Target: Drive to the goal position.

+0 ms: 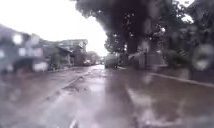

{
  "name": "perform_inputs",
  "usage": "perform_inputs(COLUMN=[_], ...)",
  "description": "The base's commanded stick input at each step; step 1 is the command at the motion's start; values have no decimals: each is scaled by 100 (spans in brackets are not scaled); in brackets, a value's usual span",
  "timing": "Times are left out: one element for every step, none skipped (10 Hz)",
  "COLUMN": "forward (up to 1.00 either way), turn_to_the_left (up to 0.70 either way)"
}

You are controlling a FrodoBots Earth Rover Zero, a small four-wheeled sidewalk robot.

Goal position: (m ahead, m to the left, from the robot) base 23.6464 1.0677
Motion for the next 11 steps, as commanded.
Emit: perform_inputs(forward=[100, 100, 100, 100, 100, 100, 100, 100, 100, 100, 100], turn_to_the_left=[0, 0, 0, 0, 0, 0, 0, 0, 0, 0, 0])
